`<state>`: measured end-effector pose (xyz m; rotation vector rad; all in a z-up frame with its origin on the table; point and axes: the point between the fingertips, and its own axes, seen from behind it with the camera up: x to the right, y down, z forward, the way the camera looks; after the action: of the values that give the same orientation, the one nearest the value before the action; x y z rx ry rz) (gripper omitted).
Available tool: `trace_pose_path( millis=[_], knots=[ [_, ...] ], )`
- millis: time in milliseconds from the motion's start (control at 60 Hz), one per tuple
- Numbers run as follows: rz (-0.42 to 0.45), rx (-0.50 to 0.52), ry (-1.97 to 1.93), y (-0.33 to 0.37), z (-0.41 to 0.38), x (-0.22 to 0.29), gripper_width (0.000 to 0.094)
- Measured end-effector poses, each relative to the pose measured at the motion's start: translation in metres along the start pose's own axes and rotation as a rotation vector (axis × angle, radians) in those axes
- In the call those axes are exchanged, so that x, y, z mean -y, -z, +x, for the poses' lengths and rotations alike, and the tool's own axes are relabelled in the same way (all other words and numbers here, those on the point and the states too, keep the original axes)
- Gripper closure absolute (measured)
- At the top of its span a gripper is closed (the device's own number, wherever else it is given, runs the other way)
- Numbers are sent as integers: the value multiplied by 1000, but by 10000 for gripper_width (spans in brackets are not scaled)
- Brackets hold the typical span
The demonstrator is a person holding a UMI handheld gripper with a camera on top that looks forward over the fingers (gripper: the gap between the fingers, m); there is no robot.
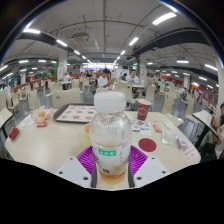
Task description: Pour water
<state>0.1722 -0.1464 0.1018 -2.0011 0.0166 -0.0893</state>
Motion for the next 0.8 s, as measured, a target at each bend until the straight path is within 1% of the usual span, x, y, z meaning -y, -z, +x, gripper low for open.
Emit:
trace_pose_path(
  millis=[67, 167, 300, 400, 567, 683, 750, 800],
  knots=[
    [4, -37, 69, 5, 21, 24, 525],
    [11, -124, 218, 1, 55, 59, 527],
    [13, -273, 542, -17, 93, 106, 524],
    [-9, -369, 830, -44, 106, 130, 524],
    [-29, -483, 1344, -84, 102, 152, 526],
    [18, -545, 1667, -100, 82, 160, 526],
    [25, -560, 1837, -112, 70, 157, 524],
    [29, -545, 1911, -119, 63, 150, 525]
  ],
)
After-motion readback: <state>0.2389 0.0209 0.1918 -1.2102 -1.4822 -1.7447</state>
